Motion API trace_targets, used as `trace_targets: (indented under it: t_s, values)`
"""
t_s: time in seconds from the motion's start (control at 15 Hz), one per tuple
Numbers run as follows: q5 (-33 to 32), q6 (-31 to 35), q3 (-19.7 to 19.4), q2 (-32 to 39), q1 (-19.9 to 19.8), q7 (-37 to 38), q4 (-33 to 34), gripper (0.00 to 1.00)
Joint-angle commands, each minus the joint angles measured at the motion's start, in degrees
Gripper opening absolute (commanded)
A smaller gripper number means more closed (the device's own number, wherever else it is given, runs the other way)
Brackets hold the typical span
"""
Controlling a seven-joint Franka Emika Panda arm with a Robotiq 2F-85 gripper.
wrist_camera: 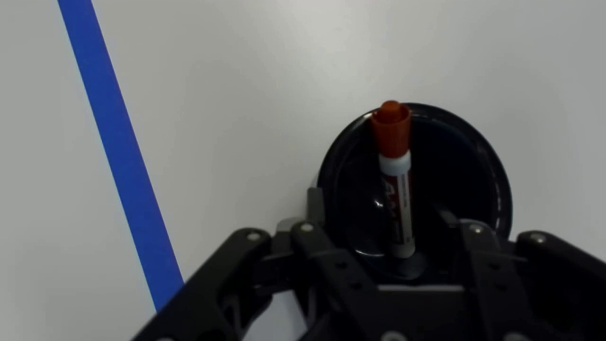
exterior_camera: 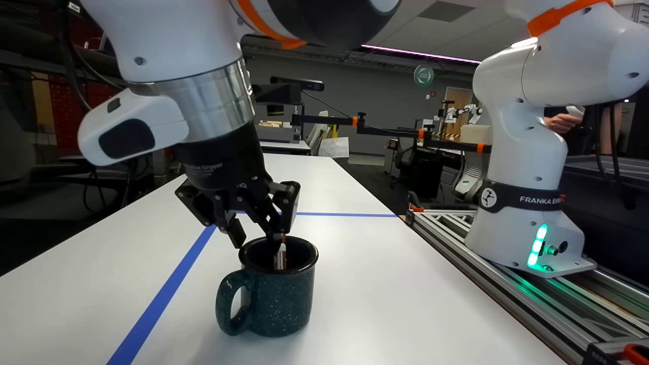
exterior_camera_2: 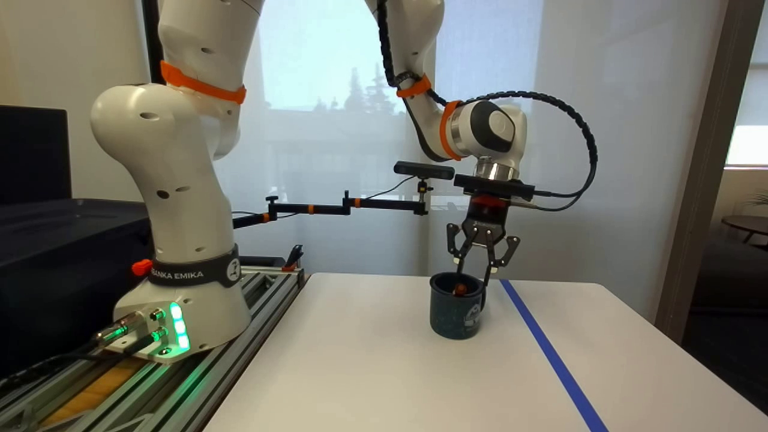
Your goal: Remove the marker from the mug cup and place it on the table
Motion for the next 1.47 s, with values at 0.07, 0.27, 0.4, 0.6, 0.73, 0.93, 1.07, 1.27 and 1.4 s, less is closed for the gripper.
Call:
trace_targets:
  t_s: [0.07,0.27,0.4,0.6,0.73,0.93,1.07,1.27,1.4]
  values:
    - [-1.13,-0.45,0.42,-1.71,0.66,2.09,-1.6,0.53]
    - [-0.81,-0.7,0.87,-2.36,0.87,3.16,-2.7,0.52]
    - [-0.77,-0.83,1.05,-2.77,1.0,3.9,-3.3,0.53]
    - [-0.5,-1.1,1.21,-3.95,0.98,5.15,-4.37,0.54]
    - [-0.42,-1.07,1.07,-4.03,0.8,5.7,-4.94,0.55]
    - [-0.32,-0.34,0.58,-3.76,0.19,6.03,-5.7,0.53]
    - [-0.2,-0.34,0.3,-3.52,-0.15,6.0,-5.67,0.51]
    - [-0.27,-0.55,0.04,-2.94,-0.48,5.7,-5.1,0.47]
    - [-0.31,-0.82,0.03,-2.61,-0.46,5.54,-4.8,0.46]
